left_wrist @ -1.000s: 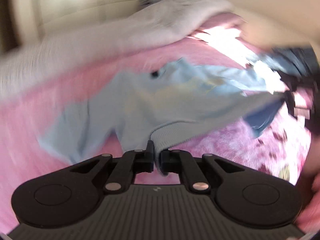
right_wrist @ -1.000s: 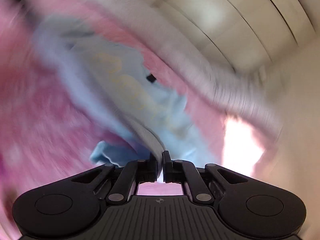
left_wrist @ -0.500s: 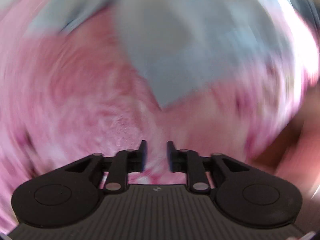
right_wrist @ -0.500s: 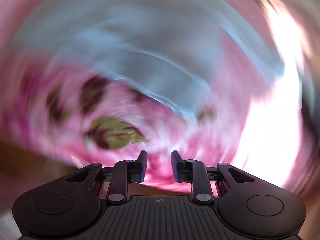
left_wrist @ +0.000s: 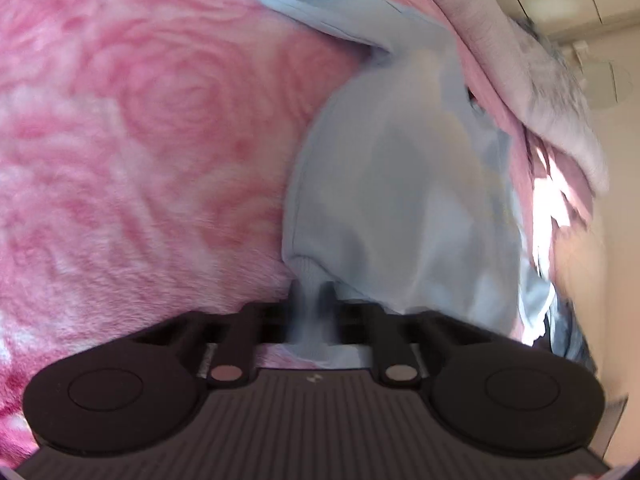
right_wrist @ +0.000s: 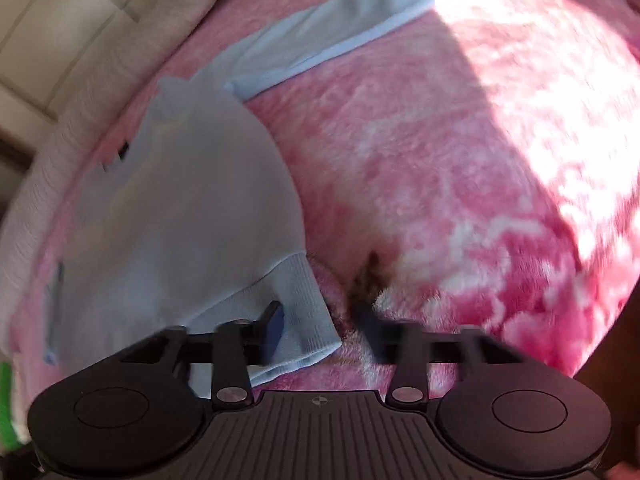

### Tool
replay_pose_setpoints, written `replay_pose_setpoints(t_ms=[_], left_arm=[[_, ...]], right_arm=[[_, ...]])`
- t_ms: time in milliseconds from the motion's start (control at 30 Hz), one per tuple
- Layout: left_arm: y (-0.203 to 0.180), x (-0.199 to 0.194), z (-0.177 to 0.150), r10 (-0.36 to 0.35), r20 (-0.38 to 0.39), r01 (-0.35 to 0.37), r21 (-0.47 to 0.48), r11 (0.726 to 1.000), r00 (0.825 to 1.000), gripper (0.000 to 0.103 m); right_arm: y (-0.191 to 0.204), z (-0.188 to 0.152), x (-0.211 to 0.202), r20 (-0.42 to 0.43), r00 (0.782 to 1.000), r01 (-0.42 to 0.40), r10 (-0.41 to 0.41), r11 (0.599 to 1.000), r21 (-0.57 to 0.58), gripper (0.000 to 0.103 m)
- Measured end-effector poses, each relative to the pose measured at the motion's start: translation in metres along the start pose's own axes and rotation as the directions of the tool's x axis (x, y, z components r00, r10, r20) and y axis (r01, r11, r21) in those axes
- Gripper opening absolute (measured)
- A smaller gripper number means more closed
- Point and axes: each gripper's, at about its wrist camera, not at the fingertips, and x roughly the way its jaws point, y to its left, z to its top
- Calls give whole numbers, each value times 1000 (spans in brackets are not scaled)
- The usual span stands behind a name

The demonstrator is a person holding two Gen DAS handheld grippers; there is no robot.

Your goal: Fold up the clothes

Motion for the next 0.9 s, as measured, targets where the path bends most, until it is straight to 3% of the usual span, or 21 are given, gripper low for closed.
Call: replay_pose_setpoints(t_ms=[133,267,367,533,633,700,800,900], left_arm=[[-41,-44,-14,-6,89,-14,227,974,996,5],[-47,-34,-48,129,56,-140,302,943,990,6],[-45,-15,-62,250,39,-250,295,922,967,8],[-52,-34,-65,261,102,-277,210,938,960,13],[-57,-39,-59,269,146,-292,168,942,952,38],[-55,-27,-57,291,126,-308,143,941,948,35],[-56,-7,-64,372,42,-374,181,910,927,30],[-63,-14,-77,419,21,-411,238,880,908,30]], right_arm=[[13,6,-40,37,999,8,-2,986,-166,4],[1,6,-48,-6,998,58,-61,974,-220,4],[-7,-5,-28,-73,989,109,-130,964,-241,5],[2,1,-30,-67,979,162,-192,935,-315,16],[5,12,-36,-8,987,149,-160,938,-312,27],[7,17,-34,13,991,131,-133,942,-309,36],[2,9,-11,-83,984,124,-157,943,-308,36],[-7,1,-10,-145,969,153,-201,945,-287,37]])
